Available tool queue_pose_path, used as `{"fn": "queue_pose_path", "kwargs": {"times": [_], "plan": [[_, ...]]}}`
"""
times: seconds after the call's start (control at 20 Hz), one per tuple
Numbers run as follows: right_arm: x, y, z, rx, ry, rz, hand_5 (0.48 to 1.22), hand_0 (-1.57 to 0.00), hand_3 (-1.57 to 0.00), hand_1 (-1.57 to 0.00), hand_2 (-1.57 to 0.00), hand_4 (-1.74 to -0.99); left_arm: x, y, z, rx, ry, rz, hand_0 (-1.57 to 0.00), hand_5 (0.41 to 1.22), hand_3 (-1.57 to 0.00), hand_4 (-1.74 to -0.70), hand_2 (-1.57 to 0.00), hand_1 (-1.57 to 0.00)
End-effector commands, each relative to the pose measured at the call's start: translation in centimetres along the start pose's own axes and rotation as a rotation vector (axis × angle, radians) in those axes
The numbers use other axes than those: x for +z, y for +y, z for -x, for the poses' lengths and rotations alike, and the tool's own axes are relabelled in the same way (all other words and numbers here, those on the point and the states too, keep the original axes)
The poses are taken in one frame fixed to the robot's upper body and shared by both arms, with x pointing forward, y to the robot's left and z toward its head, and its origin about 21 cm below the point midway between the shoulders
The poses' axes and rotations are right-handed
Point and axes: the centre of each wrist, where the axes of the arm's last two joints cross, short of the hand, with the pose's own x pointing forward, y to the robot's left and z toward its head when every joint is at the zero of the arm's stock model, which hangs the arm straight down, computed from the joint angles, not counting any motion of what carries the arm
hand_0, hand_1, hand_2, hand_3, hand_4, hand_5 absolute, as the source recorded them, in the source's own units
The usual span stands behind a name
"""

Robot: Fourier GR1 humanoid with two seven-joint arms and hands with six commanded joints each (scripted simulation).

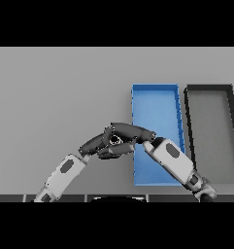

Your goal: Pick up the blue pipe and place it into the blue bin.

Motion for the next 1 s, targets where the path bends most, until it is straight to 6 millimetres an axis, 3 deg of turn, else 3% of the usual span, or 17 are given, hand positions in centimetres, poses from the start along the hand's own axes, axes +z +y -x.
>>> {"fn": "queue_pose_path", "kwargs": {"times": [0.0,0.2,0.35,0.55,0.85,0.95], "plan": [[-0.1,0.3,-0.2,0.005,0.011,-0.010,1.204,-1.56,-1.55,-1.56,-1.56,-1.491,-0.1,-0.2,0.1,-0.022,-0.008,0.011,-0.47,1.187,-0.44,-1.14,-0.40,-0.44],[-0.1,-0.1,0.0,0.003,0.002,-0.015,1.214,-1.57,-1.56,-1.57,-1.57,-1.495,0.4,0.3,0.5,-0.045,0.009,-0.020,-0.19,0.849,-0.18,-0.97,-0.16,-0.18],[-0.1,-0.1,-0.3,0.028,0.004,-0.009,1.217,-1.57,-1.57,-1.57,-1.57,-1.496,-0.3,0.2,0.5,-0.052,0.032,-0.023,-0.10,0.697,-0.09,-0.90,-0.08,-0.09],[0.2,-0.2,-0.1,0.011,0.003,-0.003,1.220,-1.57,-1.57,-1.57,-1.57,-1.490,-0.1,0.5,0.5,-0.019,0.057,-0.031,-0.04,0.599,-0.04,-0.89,-0.03,-0.04],[-0.1,-0.8,-1.4,-0.076,0.002,0.017,1.221,-1.57,-1.57,-1.57,-1.57,-1.491,0.0,0.1,0.9,-0.002,0.109,-0.048,-0.01,0.548,-0.01,-0.90,-0.01,-0.01],[0.2,-1.4,-2.7,-0.111,-0.001,0.018,1.221,-1.57,-1.57,-1.57,-1.57,-1.581,0.3,-0.2,1.0,0.014,0.106,-0.047,-0.01,0.534,-0.01,-0.91,0.00,-0.01]]}}
